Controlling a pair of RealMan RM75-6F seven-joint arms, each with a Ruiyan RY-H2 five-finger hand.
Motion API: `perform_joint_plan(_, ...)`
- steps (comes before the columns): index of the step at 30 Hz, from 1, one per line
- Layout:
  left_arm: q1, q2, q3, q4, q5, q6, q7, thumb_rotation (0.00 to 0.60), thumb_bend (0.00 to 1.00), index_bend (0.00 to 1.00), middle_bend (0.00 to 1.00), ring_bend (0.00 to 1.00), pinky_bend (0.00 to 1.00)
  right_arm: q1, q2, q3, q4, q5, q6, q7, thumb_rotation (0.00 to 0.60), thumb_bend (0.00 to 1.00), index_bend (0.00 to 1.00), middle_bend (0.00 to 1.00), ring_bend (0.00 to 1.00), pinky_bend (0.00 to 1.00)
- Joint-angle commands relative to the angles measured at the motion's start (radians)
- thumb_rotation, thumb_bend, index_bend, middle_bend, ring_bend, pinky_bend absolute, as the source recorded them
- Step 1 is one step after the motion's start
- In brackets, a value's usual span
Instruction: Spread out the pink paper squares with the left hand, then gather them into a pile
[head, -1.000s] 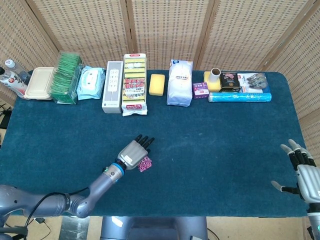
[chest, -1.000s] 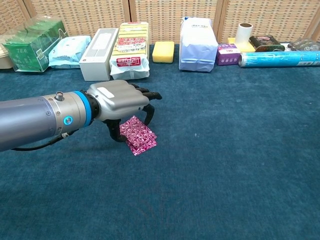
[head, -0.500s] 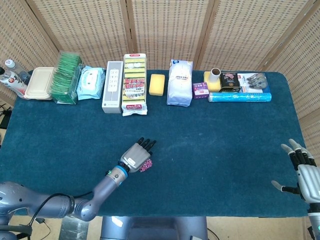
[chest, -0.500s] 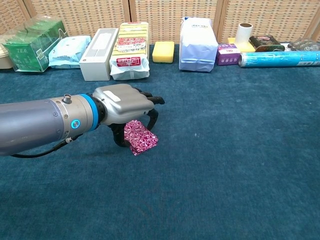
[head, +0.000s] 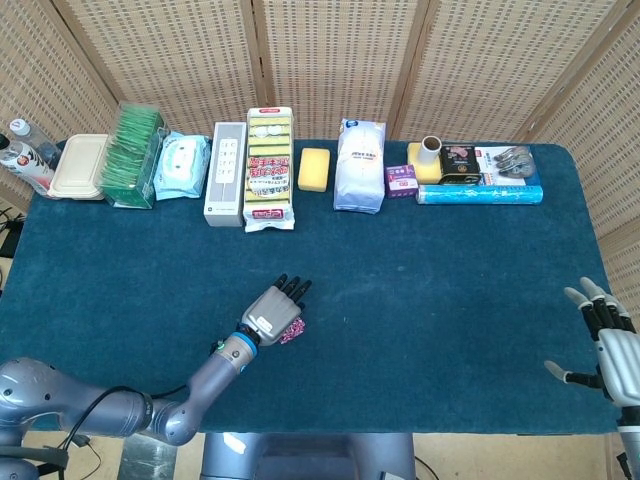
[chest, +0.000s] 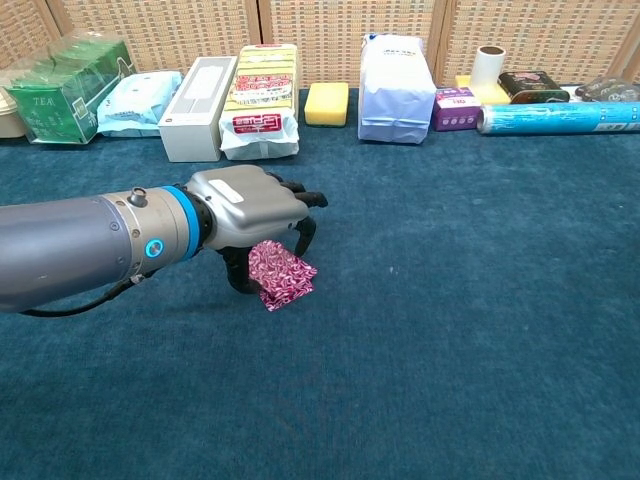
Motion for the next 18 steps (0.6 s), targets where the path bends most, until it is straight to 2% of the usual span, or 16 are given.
perform_joint_plan(1, -0.004, -0.001, 0.002, -0.003, -0.005, 0.003, -0.002, 0.600, 0.23, 0.29, 0.00, 0.00, 0.10, 0.000, 0.001, 0.000, -0.001, -0.001, 0.000, 0.000, 0.600, 0.00, 0.10, 0.00, 0.00, 0.00)
perform_joint_plan(11, -0.006, 0.015, 0.006, -0.026, 0.024, 0.028, -0.025, 0.600, 0.21, 0.22, 0.00, 0.00, 0.10, -0.001, 0.004, -0.001, -0.003, -0.003, 0.002, 0.003, 0.600, 0.00, 0.10, 0.00, 0.00, 0.00)
perform_joint_plan(14, 0.016, 0.062, 0.013, -0.079, 0.076, 0.065, -0.055, 0.600, 0.21, 0.15, 0.00, 0.00, 0.10, -0.002, 0.004, -0.001, -0.003, -0.006, 0.005, 0.001, 0.600, 0.00, 0.10, 0.00, 0.00, 0.00)
perform_joint_plan(18, 0.081, 0.162, 0.057, -0.176, 0.190, 0.141, -0.119, 0.600, 0.19, 0.01, 0.00, 0.00, 0.10, -0.004, 0.002, -0.003, -0.003, -0.012, 0.008, -0.001, 0.600, 0.00, 0.10, 0.00, 0.00, 0.00)
